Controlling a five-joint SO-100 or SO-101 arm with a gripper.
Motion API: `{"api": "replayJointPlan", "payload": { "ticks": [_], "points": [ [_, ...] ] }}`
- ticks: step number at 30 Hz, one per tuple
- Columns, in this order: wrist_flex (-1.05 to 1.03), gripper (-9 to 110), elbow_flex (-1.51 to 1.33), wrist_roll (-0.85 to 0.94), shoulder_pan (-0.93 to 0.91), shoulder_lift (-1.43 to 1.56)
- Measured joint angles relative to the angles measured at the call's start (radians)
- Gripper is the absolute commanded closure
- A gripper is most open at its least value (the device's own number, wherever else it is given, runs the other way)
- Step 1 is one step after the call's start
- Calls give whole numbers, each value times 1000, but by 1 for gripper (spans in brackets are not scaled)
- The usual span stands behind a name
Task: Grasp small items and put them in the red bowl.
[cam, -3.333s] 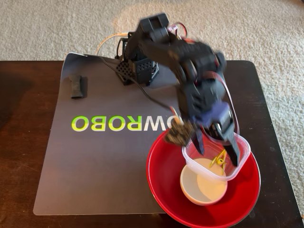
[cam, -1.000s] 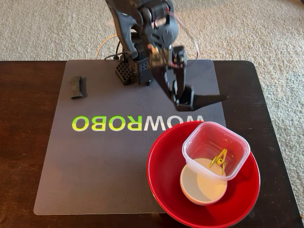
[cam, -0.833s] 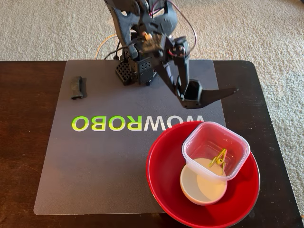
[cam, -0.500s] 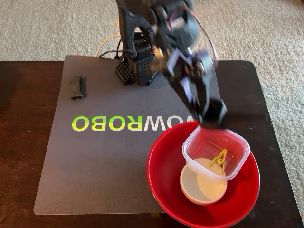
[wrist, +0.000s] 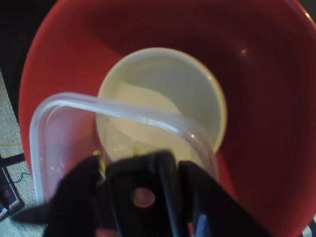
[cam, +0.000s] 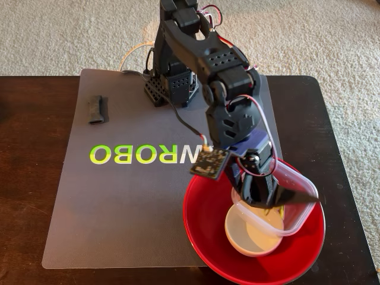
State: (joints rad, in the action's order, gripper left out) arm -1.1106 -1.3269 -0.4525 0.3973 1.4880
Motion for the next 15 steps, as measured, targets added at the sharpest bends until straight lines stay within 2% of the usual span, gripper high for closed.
{"api": "replayJointPlan", "payload": {
  "ticks": [3, 10, 15],
  "points": [
    [-25, 62, -32, 12, -23, 141],
    [-153, 62, -100, 29, -103, 388],
    [-296, 63, -383, 12, -288, 661]
  ]
}}
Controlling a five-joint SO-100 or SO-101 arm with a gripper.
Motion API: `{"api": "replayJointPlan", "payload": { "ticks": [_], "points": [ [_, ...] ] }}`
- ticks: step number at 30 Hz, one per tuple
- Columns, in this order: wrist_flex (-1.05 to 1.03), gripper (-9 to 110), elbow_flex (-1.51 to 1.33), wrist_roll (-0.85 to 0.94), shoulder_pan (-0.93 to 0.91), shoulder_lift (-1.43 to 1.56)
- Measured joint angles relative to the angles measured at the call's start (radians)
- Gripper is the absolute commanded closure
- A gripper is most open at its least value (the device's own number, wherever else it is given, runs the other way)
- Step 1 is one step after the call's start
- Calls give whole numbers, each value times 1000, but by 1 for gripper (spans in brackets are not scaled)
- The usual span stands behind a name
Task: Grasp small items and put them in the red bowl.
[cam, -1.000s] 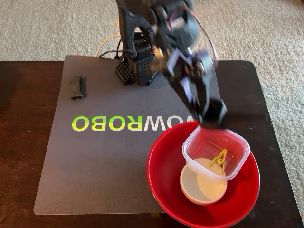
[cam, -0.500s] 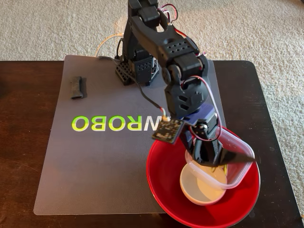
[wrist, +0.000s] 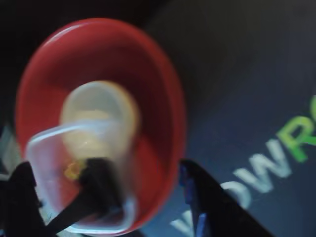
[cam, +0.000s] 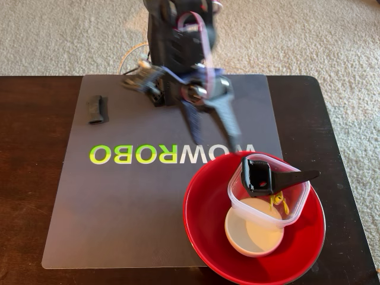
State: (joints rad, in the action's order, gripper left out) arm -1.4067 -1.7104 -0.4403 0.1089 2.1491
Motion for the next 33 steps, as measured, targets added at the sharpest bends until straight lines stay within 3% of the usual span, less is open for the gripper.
{"api": "replayJointPlan", "payload": {
  "ticks": [7, 14, 19, 33],
  "points": [
    [-18, 67, -531, -187, -577, 324],
    [40, 72, -637, -236, -1103, 215],
    [169, 75, -626, -255, -1374, 20],
    [377, 79, -466, -291, -1542, -430]
  ]
}}
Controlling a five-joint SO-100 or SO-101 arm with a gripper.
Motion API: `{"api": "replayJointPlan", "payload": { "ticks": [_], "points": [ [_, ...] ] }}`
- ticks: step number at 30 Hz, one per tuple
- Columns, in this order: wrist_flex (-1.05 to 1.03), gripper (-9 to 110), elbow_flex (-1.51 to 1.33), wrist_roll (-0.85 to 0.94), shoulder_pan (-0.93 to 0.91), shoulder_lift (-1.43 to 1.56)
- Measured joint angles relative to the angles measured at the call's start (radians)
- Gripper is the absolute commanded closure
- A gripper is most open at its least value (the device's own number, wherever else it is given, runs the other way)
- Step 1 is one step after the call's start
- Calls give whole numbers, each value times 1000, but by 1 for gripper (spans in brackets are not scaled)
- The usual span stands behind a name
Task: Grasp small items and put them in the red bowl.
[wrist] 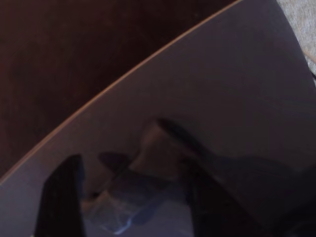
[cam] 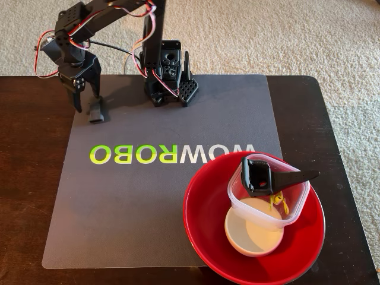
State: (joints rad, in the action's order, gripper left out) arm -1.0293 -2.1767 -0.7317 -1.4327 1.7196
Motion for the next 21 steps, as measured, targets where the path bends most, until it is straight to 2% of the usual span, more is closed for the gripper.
{"api": "replayJointPlan", "payload": {
  "ticks": [3, 5, 7, 16, 21],
  "points": [
    [9, 83, 6, -40, 0, -31],
    [12, 93, -14, -75, -15, -25],
    [26, 97, -49, -104, -15, 8],
    [49, 79, -301, -267, -29, 341],
    [9, 78, -333, -311, -31, 383]
  ]
}}
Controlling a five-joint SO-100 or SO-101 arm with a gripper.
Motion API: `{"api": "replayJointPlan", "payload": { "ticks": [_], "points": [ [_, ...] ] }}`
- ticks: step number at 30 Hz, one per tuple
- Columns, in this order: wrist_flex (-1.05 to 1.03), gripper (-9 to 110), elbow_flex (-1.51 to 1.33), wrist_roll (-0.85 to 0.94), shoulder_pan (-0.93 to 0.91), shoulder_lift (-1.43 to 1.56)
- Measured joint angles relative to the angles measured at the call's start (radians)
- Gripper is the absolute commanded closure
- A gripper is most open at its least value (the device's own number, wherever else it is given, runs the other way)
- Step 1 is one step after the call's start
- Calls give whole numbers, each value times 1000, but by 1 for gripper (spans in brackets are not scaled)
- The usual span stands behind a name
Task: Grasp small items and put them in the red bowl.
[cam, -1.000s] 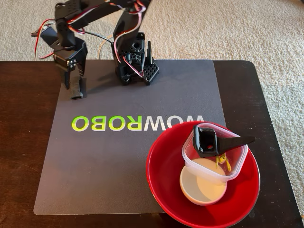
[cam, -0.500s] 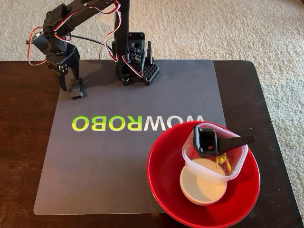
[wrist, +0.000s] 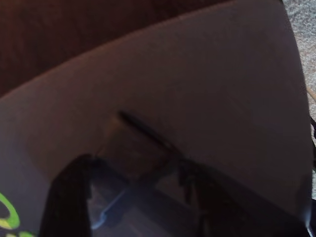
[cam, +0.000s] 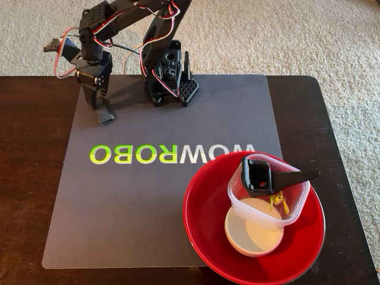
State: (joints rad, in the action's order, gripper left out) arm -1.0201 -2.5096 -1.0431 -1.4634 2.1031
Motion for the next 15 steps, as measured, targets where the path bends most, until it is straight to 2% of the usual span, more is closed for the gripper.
{"api": "replayJointPlan", "payload": {
  "ticks": [5, 15],
  "points": [
    [-34, 78, -87, 44, 15, 155],
    [44, 78, -87, 121, 121, 127]
  ]
}}
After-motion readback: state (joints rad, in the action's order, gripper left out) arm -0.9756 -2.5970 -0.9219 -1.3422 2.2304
